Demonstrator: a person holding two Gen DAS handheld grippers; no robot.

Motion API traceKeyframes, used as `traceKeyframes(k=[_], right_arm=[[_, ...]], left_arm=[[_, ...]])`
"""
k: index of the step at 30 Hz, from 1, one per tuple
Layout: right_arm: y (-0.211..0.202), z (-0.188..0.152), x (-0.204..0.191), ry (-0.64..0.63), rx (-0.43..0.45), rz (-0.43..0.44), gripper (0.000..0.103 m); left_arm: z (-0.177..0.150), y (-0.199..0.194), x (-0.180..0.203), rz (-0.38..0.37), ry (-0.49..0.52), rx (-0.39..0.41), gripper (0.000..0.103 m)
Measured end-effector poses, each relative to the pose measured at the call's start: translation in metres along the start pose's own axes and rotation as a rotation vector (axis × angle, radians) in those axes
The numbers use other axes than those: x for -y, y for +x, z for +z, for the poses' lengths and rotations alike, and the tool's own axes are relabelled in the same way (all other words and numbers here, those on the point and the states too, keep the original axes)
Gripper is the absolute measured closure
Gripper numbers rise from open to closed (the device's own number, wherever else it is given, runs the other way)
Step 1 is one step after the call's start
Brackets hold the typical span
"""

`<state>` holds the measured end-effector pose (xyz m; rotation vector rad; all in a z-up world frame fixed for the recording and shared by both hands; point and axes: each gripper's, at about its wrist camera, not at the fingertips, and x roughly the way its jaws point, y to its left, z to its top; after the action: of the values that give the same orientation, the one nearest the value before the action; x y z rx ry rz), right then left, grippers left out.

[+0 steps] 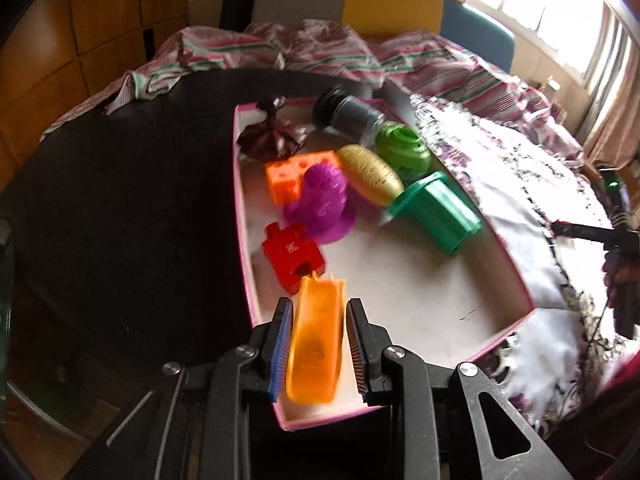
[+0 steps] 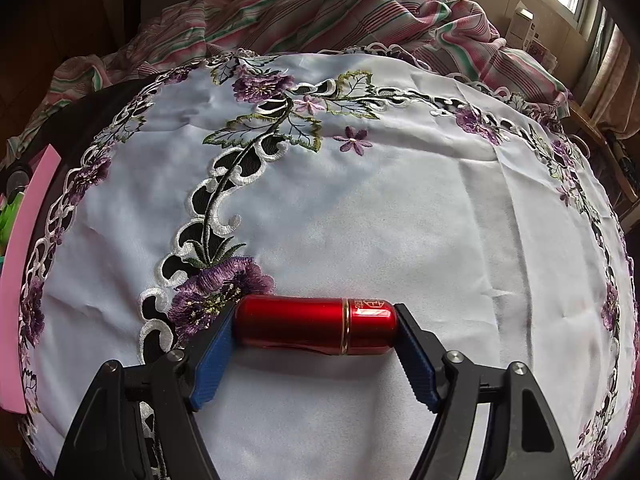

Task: Organize rigid objects
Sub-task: 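Carry the orange scoop into the tray with the left gripper and release, then carry the red cylinder into the tray with the right gripper and release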

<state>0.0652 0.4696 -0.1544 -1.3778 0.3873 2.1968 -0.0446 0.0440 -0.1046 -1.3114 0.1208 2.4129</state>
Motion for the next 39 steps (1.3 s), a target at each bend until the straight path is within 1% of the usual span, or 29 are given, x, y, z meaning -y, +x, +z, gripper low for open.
traceKeyframes(k=[2,3,4,7,9,12,13,20,24,28,35,39], right_arm=[[0.0,0.0,0.0,0.001,0.0,0.0,0.027],[0.0,0.0,0.0,0.0,-0.001,0.0,0.027],[0.0,0.0,0.0,-0.001,0.0,0.0,0.027],[0.0,0.001,-0.001,-0.001,0.0,-0.003,0.027],[0.0,0.001,-0.001,-0.004,0.0,-0.005,0.027],[-0.001,0.001,-0.002,-0.009,0.001,-0.01,0.027],[-0.001,0.001,-0.003,-0.011,0.001,-0.013,0.027],[-0.003,0.001,-0.003,-0.019,0.01,-0.03,0.027],[-0.009,0.002,-0.004,-0.02,0.034,-0.012,0.027],[-0.02,0.004,-0.013,-0.048,0.063,0.009,0.027],[-0.046,0.005,-0.047,-0.134,0.101,0.05,0.027],[-0.069,0.008,-0.079,-0.196,0.132,0.11,0.027]], left_arm=[[0.0,-0.002,0.0,-0.004,0.001,0.005,0.069],[0.0,-0.004,-0.001,-0.005,-0.002,0.01,0.062],[0.0,-0.007,-0.001,-0.012,-0.005,0.019,0.059],[0.001,-0.014,0.001,0.003,-0.001,0.043,0.056],[0.002,-0.018,0.001,0.01,-0.005,0.054,0.055],[0.005,-0.022,-0.001,0.013,-0.024,0.057,0.048],[0.005,-0.024,-0.002,0.021,-0.029,0.063,0.047],[0.008,-0.037,0.0,0.076,-0.026,0.095,0.047],[0.009,-0.041,0.0,0.1,-0.022,0.103,0.045],[0.009,-0.043,-0.002,0.108,-0.024,0.108,0.043],[0.008,-0.043,-0.006,0.096,-0.044,0.103,0.043],[0.006,-0.043,-0.009,0.093,-0.051,0.102,0.043]])
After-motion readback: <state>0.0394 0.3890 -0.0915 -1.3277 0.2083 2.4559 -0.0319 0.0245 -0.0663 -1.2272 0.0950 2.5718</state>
